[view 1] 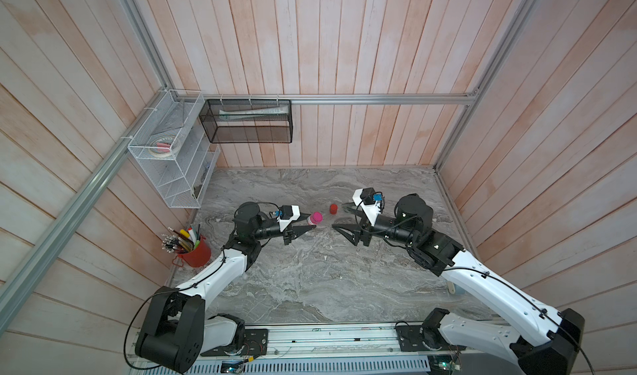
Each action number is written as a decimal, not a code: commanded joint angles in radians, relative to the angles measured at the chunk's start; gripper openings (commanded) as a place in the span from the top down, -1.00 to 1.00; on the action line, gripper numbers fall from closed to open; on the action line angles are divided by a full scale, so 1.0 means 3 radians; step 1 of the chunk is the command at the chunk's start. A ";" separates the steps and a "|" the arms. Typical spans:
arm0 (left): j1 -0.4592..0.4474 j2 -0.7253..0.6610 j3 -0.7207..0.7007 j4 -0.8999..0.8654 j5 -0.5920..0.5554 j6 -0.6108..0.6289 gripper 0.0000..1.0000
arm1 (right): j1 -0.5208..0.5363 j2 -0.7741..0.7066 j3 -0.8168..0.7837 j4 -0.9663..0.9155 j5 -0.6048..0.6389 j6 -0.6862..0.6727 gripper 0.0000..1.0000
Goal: Close the paint jar lid
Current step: Screw the lid onto the paint jar.
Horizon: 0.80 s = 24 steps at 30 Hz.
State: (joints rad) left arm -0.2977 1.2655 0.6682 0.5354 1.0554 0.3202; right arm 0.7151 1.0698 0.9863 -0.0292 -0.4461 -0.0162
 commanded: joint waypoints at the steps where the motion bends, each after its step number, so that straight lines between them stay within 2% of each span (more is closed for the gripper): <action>1: -0.0020 -0.0129 0.0066 -0.0315 -0.0192 0.0317 0.32 | -0.0080 0.0039 0.0131 -0.0263 0.0120 -0.0107 -0.51; 7: -0.0023 -0.0133 0.0016 -0.0160 -0.0219 0.0242 0.32 | -0.0085 0.0531 0.0618 -0.0705 0.0328 -0.0135 -0.46; 24: -0.0068 -0.0178 0.0006 -0.0252 -0.0497 0.0368 0.30 | 0.0013 0.0641 0.0931 -0.0864 0.0572 -0.0187 -0.44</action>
State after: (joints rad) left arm -0.3092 1.2324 0.6682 0.4812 0.9348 0.4076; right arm 0.7094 1.2533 1.2507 -0.2596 -0.2951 -0.0605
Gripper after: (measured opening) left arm 0.355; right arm 0.720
